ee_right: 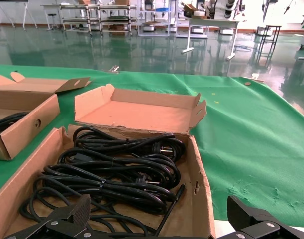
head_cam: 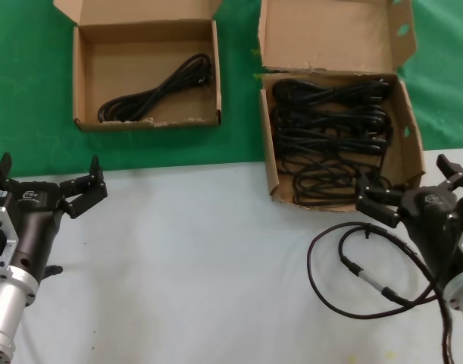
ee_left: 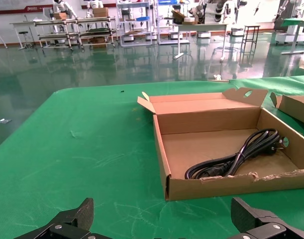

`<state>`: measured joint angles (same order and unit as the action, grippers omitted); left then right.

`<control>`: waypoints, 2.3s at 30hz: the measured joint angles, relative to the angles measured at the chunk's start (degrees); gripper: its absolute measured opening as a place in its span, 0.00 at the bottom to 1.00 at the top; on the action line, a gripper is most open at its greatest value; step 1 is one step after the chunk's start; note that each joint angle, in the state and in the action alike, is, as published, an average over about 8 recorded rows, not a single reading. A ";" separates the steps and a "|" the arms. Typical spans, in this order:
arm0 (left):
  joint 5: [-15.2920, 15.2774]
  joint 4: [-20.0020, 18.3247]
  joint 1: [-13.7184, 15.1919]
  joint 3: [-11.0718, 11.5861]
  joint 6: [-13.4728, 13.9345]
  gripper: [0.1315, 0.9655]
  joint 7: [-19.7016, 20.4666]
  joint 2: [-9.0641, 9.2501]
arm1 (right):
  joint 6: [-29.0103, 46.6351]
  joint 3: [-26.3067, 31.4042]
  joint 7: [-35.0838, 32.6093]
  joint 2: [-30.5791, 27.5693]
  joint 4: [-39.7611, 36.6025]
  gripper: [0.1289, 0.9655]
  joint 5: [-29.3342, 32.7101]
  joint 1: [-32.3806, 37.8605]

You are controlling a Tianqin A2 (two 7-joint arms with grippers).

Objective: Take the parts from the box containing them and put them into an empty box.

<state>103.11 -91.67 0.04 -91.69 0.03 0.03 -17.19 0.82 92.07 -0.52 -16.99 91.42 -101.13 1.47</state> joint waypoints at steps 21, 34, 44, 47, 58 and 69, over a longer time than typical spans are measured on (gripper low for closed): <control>0.00 0.00 0.00 0.00 0.00 1.00 0.00 0.00 | 0.00 0.00 0.00 0.00 0.00 1.00 0.00 0.00; 0.00 0.00 0.00 0.00 0.00 1.00 0.00 0.00 | 0.00 0.00 0.00 0.00 0.00 1.00 0.00 0.00; 0.00 0.00 0.00 0.00 0.00 1.00 0.00 0.00 | 0.00 0.00 0.00 0.00 0.00 1.00 0.00 0.00; 0.00 0.00 0.00 0.00 0.00 1.00 0.00 0.00 | 0.00 0.00 0.00 0.00 0.00 1.00 0.00 0.00; 0.00 0.00 0.00 0.00 0.00 1.00 0.00 0.00 | 0.00 0.00 0.00 0.00 0.00 1.00 0.00 0.00; 0.00 0.00 0.00 0.00 0.00 1.00 0.00 0.00 | 0.00 0.00 0.00 0.00 0.00 1.00 0.00 0.00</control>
<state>103.11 -91.67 0.04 -91.69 0.03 0.03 -17.19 0.82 92.07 -0.52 -16.99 91.42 -101.13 1.47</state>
